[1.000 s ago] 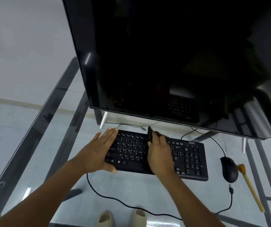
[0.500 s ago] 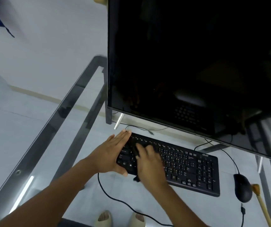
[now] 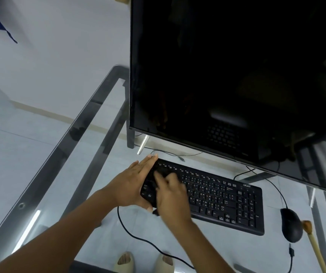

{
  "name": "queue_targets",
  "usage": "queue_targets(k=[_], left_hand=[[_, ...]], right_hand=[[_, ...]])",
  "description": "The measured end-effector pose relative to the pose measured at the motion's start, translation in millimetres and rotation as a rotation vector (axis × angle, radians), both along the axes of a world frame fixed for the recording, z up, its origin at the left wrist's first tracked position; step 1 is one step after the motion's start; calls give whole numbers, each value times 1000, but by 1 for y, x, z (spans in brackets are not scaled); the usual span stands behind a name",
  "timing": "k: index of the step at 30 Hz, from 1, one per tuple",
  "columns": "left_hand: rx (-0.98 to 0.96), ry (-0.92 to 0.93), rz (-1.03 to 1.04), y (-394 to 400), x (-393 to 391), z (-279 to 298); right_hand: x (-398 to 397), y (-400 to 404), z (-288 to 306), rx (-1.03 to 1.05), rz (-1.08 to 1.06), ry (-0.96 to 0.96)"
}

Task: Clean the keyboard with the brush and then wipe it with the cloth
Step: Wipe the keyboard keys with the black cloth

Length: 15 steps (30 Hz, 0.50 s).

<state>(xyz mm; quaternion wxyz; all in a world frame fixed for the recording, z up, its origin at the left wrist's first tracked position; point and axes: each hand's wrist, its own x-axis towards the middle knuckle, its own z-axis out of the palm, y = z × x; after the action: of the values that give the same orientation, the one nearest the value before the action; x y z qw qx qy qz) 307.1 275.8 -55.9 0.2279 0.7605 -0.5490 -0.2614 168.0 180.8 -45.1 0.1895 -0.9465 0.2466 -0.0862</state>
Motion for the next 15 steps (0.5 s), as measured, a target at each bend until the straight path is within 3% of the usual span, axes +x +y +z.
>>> queue_targets(k=[3,5,11,15], left_hand=[[-1,-17,-9,1,0,-1],[4,-13,-9,2,0,0],[13,3,3,3,0,1],[10,-4,5,2,-1,0]], right_hand=[[-3,14,-3,49,220,55],[-1,1,0,62,241,51],[-2,-57,0,45,-242,8],[0,-35,1,-6,-186,47]])
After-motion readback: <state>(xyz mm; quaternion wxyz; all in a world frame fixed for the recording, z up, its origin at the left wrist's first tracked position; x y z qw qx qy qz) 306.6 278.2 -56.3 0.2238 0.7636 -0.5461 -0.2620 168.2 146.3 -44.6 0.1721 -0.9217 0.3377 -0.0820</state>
